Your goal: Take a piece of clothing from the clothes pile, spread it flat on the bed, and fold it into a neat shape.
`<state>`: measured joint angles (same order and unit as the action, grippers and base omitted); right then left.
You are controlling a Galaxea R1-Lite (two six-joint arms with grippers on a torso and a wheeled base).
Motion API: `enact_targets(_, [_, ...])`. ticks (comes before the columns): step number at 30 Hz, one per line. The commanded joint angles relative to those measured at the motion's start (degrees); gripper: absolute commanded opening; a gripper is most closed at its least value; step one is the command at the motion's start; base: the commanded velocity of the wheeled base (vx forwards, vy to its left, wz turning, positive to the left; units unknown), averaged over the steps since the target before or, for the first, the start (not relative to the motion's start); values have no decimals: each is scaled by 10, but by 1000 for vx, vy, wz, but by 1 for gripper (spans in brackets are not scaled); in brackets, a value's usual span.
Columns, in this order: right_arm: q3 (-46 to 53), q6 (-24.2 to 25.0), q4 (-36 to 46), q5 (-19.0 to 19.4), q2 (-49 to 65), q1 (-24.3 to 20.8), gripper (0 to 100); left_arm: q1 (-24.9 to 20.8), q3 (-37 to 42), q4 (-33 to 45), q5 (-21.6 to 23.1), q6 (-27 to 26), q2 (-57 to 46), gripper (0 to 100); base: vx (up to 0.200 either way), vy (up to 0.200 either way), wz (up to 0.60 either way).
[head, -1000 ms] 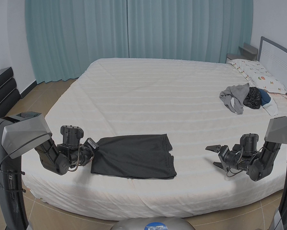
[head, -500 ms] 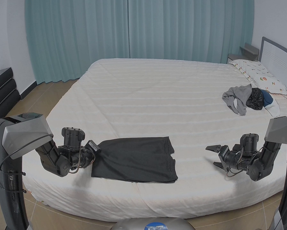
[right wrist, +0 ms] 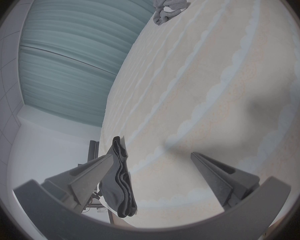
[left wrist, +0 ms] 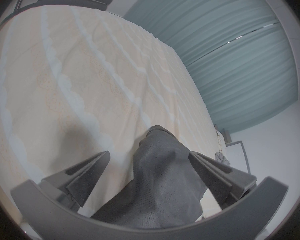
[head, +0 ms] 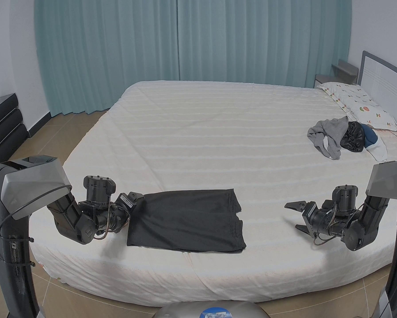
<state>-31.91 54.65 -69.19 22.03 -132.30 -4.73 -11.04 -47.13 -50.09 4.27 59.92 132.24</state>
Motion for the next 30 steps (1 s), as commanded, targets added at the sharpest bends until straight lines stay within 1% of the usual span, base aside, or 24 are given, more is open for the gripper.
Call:
enact_targets(1, [-4,-2,-1,-7,-1,0,100,7,7,-1,5,11,-12,100,0,0,0])
enact_targets(5, [-10,-12,-1,-23,6,-9,100,9,12,-1,8,27,-19,100,0,0,0])
enact_targets(7, [-6,-17,-1,-24,13,-14,100,10,14,-1,10,34,-23,100,0,0,0])
enact_targets(8, [1,-35,2,-25,33,-19,100,16,6,4,14,45,-24,100,0,0,0])
enact_targets(10, [11,-57,6,-30,65,-19,100,24,10,7,10,51,-26,100,0,0,0])
enact_targets(12, [16,-65,7,-34,84,-19,100,27,15,4,6,49,-28,100,0,0,0])
enact_targets(13, [27,-76,8,-45,116,-20,100,37,30,3,-1,48,-44,100,0,0,0])
enact_targets(16, [55,-102,8,-67,170,-27,100,54,59,1,-1,48,-95,100,0,0,0])
enact_targets(18, [81,-131,8,-84,212,-29,100,57,73,1,-5,47,-134,100,0,0,0])
enact_targets(19, [99,-156,7,-90,239,-29,100,58,82,2,-7,44,-160,100,0,0,0])
enact_targets(20, [112,-176,7,-93,260,-28,100,58,90,2,-10,38,-182,100,0,0,0])
enact_targets(21, [113,-180,7,-93,264,-27,100,58,92,2,-11,37,-186,100,0,0,0])
enact_targets(22, [135,-210,6,-93,300,-24,100,58,106,2,-21,24,-229,100,0,0,0])
enact_targets(24, [165,-242,6,-93,362,-22,100,55,130,3,-31,-3,-301,100,0,0,0])
enact_targets(26, [195,-256,6,-93,408,-22,100,53,149,6,-36,-26,-357,100,0,0,0])
enact_targets(29, [252,-261,7,-85,481,-26,100,52,180,6,-44,-67,-436,100,0,0,0])
enact_targets(30, [275,-263,6,-80,514,-27,100,52,196,6,-49,-89,-473,100,0,0,0])
